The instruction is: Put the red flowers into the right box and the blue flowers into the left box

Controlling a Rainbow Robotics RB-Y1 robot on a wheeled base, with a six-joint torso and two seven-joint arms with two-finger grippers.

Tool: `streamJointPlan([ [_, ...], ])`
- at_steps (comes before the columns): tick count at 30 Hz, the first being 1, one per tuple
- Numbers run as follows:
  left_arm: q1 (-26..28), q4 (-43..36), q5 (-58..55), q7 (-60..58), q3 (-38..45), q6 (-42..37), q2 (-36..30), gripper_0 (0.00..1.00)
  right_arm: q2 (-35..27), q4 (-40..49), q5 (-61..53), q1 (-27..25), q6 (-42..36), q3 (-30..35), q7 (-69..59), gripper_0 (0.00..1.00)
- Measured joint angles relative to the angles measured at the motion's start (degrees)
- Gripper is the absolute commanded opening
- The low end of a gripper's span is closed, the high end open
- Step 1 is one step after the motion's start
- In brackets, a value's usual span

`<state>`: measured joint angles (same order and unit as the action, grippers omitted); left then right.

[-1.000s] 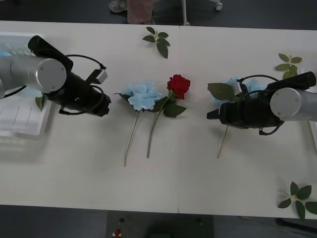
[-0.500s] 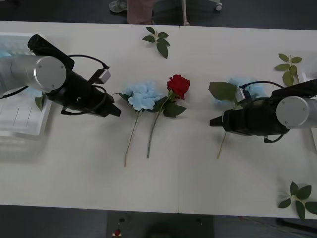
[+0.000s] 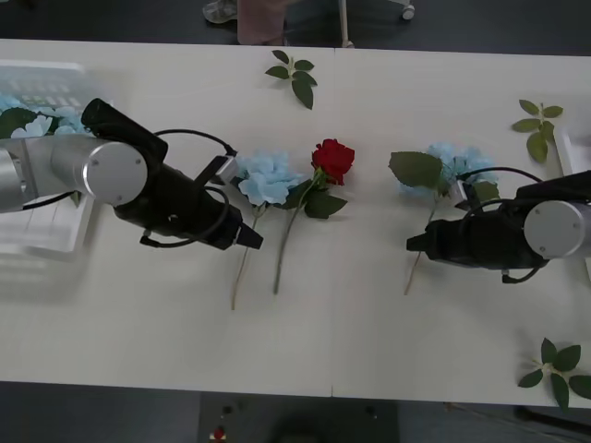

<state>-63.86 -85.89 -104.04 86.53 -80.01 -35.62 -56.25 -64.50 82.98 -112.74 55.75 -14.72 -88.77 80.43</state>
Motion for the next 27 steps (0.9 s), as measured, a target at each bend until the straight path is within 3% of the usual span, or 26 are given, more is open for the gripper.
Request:
streamJointPlan([
  [9, -0.04, -0.08, 0.83, -2.81, -4.64, 5.15, 0.48, 1.0, 0.87, -2.87, 0.58, 0.0, 1.96, 0.0, 0.01, 0.0],
  [19, -1.01, 4.87, 1.9, -3.64, -8.45, 7.8, 5.7, 1.0, 4.69, -8.9, 0.59, 0.04, 2.65, 1.19, 0.05, 0.0],
  [20, -1.25, 5.2, 1.9, -4.03, -8.67, 7.8, 6.04, 1.0, 4.93, -9.3, 0.59, 0.04, 2.65, 1.28, 0.06, 0.03],
  [22, -1.54, 5.85, 1.9, -5.34, -8.73, 7.8, 6.65, 1.0, 5.09, -9.48, 0.59, 0.06, 2.65, 1.46, 0.09, 0.43],
  [24, -1.64, 6.58, 1.9, -6.37, -8.73, 7.8, 7.27, 1.0, 5.1, -9.14, 0.59, 0.1, 2.66, 1.71, 0.13, 0.66],
  [27, -1.64, 7.58, 2.31, -6.82, -8.73, 7.8, 7.94, 1.0, 5.21, -9.03, 0.58, 0.15, 2.66, 2.16, 0.24, 0.71],
])
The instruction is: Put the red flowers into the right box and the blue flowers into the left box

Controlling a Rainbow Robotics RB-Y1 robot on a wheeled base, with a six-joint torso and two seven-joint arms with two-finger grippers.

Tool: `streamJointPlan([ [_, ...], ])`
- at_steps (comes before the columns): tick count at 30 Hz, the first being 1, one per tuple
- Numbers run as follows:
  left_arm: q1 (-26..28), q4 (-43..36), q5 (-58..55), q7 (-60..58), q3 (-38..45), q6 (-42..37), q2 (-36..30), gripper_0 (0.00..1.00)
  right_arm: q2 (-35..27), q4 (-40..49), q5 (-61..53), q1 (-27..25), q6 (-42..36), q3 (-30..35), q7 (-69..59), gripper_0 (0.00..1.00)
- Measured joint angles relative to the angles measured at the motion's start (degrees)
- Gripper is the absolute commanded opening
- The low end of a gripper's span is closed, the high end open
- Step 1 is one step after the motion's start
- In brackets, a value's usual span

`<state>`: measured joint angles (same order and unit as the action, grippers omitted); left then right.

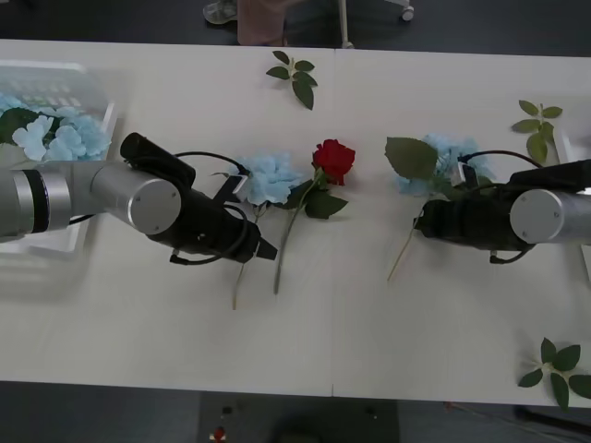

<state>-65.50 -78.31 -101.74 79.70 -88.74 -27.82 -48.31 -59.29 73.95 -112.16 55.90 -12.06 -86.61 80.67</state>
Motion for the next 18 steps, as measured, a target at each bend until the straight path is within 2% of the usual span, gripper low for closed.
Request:
streamJointPlan([
  [8, 0.0, 1.39, 0.22, -0.39, 0.0, 0.69, -0.13, 1.0, 0.04, -0.17, 0.0, 1.34, -0.32, 0.48, 0.46, 0.71],
  [18, -0.02, 4.8, -4.03, -3.64, 0.0, 4.84, -1.13, 1.0, -0.03, -1.74, 1.6, 2.31, -5.3, 0.65, 0.72, 0.71],
])
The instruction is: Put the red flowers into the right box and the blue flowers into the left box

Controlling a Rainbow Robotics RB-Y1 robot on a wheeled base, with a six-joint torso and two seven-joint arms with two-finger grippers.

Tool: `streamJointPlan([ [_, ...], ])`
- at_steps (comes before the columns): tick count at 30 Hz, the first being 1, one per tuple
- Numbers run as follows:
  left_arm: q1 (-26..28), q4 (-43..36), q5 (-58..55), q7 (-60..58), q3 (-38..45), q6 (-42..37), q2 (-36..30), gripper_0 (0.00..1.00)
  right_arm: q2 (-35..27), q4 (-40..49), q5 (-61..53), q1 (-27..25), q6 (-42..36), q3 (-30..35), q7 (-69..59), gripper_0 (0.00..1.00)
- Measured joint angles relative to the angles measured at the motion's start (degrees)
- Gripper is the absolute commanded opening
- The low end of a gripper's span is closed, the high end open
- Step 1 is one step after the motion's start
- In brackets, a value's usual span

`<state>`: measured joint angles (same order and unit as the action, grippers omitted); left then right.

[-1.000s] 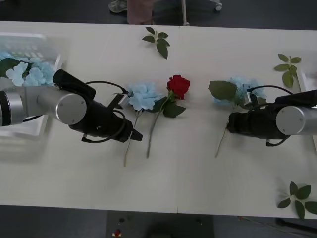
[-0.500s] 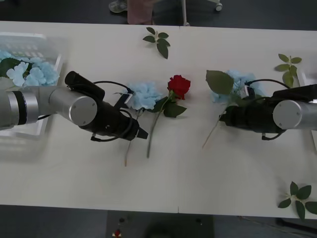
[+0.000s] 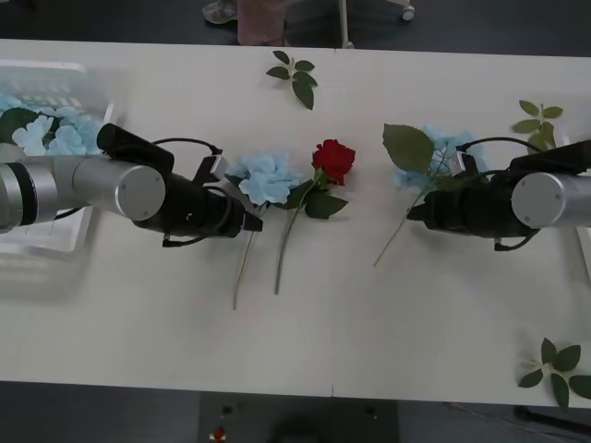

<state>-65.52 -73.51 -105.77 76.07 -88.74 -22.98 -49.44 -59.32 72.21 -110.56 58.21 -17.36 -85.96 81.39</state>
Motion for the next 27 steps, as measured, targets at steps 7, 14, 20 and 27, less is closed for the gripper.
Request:
streamJointPlan([
  [7, -0.08, 0.31, -1.14, -1.72, 0.0, 0.86, 0.03, 1.0, -1.97, -0.65, 1.95, 0.75, -8.76, 0.09, 2.5, 0.71],
  [14, -0.23, 0.27, -1.13, -3.47, 0.0, 0.86, 0.56, 1.0, -7.46, -0.67, 0.66, 0.78, -14.97, -1.35, 3.99, 0.72],
  [20, -2.16, 0.11, 0.05, -3.47, -1.86, 0.55, 1.15, 1.0, -9.0, 1.63, -5.03, 1.04, -15.06, -1.43, 3.99, 0.71],
  [27, -9.78, -1.2, 0.96, -3.83, -7.8, -9.77, 0.15, 1.0, -7.11, 6.03, -11.4, 1.13, -7.68, -1.42, 3.98, 0.71],
])
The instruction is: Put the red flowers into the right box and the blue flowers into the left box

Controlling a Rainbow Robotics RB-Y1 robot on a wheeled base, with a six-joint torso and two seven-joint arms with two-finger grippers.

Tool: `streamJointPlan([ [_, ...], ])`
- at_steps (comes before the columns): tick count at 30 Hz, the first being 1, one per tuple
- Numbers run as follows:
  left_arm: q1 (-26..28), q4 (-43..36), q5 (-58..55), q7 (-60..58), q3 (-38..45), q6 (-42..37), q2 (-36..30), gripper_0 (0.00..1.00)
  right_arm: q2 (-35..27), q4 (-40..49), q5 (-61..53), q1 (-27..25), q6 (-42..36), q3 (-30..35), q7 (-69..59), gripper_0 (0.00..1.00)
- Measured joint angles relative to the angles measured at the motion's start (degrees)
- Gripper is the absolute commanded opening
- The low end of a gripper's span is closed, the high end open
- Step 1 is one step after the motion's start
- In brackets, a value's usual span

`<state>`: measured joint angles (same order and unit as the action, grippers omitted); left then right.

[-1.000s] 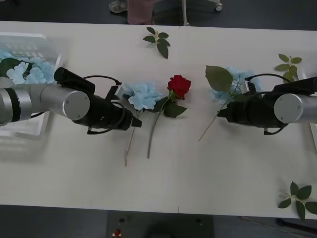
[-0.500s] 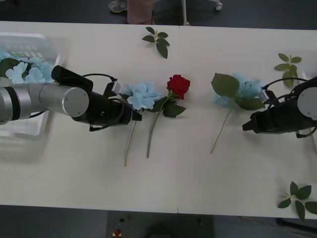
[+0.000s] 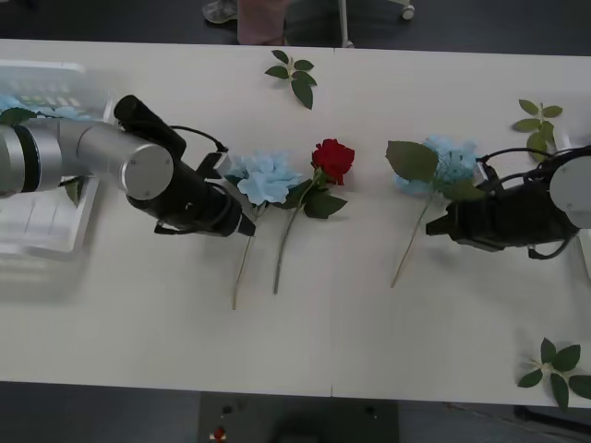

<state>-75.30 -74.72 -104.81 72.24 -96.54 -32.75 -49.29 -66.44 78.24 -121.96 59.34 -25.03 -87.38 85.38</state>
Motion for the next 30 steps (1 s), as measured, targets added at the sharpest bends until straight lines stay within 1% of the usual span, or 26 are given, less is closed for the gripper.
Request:
streamJointPlan([
  [2, -1.85, -1.44, 0.38, -0.46, -0.74, -2.26, -1.09, 1.0, 1.6, -0.05, -0.72, 0.0, 2.18, 0.0, 0.0, 0.71],
  [5, -4.06, -3.42, 1.12, -4.11, -1.81, -4.3, -2.25, 1.0, 3.97, -0.41, -0.72, 0.0, 4.31, 0.01, 0.0, 0.71],
  [9, -4.79, -6.03, 8.81, -14.08, -1.89, -4.85, -2.31, 1.0, 7.66, -3.26, -0.72, 0.0, 5.23, 0.01, -0.01, 0.71],
  [12, -4.79, -6.47, 12.67, -20.9, -1.89, -4.85, -1.02, 1.0, 9.81, -5.88, -0.72, 0.18, 4.7, 0.15, -0.01, 0.71],
  [14, -4.79, -6.21, 15.79, -23.62, -1.89, -4.85, 0.55, 1.0, 10.35, -7.06, -0.52, 0.43, 4.38, 0.67, -0.01, 0.59],
  [15, -4.79, -6.05, 17.04, -24.92, -1.89, -4.85, 1.42, 1.0, 10.87, -8.02, -0.2, 0.46, 4.64, 0.93, -0.01, 0.41],
  [16, -4.79, -5.85, 18.42, -26.48, -1.89, -4.85, 2.28, 1.0, 11.48, -9.24, 0.13, 0.46, 4.87, 1.16, -0.01, 0.17],
  [17, -4.78, -5.67, 20.17, -28.11, -1.89, -4.85, 3.12, 1.0, 11.99, -10.32, 0.33, 0.47, 4.86, 1.37, -0.01, 0.05],
  [18, -4.76, -5.53, 23.0, -30.31, -1.89, -4.85, 4.02, 1.0, 12.44, -11.25, 0.6, 0.54, 4.73, 1.62, -0.01, 0.0],
  [21, -4.62, -5.47, 31.71, -39.01, -1.89, -4.85, 6.5, 1.0, 13.25, -12.83, 3.22, 0.74, 4.88, 1.92, -0.01, 0.0],
  [24, -3.98, -5.0, 36.76, -46.55, -1.88, -5.12, 8.64, 1.0, 13.42, -13.4, 4.79, 0.75, 5.0, 1.75, -0.01, 0.0],
  [30, -2.79, -4.03, 39.33, -47.39, -1.88, -9.05, 10.72, 1.0, 13.42, -13.57, 4.77, 0.77, 4.54, 1.47, -0.01, 0.0],
])
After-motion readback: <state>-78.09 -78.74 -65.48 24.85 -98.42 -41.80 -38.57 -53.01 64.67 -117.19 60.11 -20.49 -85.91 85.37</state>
